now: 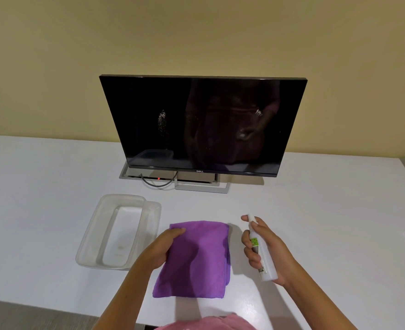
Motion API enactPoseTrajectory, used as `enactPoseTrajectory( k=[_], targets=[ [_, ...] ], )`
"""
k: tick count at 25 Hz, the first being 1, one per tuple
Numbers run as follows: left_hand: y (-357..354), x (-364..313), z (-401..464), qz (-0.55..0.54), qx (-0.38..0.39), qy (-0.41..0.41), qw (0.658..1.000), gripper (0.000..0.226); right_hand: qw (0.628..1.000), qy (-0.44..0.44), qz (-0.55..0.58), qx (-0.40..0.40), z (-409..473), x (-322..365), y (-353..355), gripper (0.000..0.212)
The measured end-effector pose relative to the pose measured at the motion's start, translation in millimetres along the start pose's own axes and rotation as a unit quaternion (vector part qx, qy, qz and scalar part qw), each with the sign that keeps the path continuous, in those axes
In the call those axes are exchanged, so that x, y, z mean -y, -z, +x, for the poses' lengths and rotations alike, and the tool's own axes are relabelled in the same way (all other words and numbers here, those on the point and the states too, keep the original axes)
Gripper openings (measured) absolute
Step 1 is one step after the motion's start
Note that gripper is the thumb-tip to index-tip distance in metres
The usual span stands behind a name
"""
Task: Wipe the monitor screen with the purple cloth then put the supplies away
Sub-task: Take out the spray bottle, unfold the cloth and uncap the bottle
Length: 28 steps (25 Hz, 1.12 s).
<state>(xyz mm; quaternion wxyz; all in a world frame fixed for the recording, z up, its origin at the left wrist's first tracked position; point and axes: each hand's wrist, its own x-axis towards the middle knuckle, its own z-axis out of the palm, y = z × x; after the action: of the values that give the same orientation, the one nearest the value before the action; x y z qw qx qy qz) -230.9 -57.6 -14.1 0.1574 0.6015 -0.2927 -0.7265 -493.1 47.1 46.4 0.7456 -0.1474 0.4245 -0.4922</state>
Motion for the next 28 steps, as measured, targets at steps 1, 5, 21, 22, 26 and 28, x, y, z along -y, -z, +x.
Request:
enactPoseTrajectory(
  k=[1, 5, 21, 22, 26, 28],
  targets=[
    [-0.9, -1.2, -3.9, -0.011, 0.0, 0.004, 1.0, 0.021, 0.999, -0.012, 0.032, 0.03, 0.9, -0.3, -3.2, 0.028],
    [-3.9, -2.5, -12.6, -0.031, 0.019, 0.007, 0.999, 0.033, 0.992, -0.04, 0.083, 0.09, 8.1, -7.1, -13.0, 0.04],
    [-8.5, -5.6, -16.8, -0.138, 0.084, 0.016, 0.987, 0.054, 0.634, 0.193, -0.749, 0.011, 57.7, -59.5, -60.3, 0.051],
    [-9.0, -5.6, -16.5, -0.134, 0.076, 0.018, 0.988, 0.054, 0.64, 0.198, -0.743, -0.01, 58.5, -56.2, -56.5, 0.052],
    [-10.5, -3.0, -14.6, -0.122, 0.062, 0.023, 0.99, 0.055, 0.64, 0.18, -0.745, -0.052, 63.8, -37.7, -45.0, 0.05],
    [-10.9, -2.4, -13.2, -0.132, 0.069, 0.023, 0.989, 0.056, 0.627, 0.177, -0.759, -0.009, 61.5, -36.9, -45.6, 0.051]
  ],
)
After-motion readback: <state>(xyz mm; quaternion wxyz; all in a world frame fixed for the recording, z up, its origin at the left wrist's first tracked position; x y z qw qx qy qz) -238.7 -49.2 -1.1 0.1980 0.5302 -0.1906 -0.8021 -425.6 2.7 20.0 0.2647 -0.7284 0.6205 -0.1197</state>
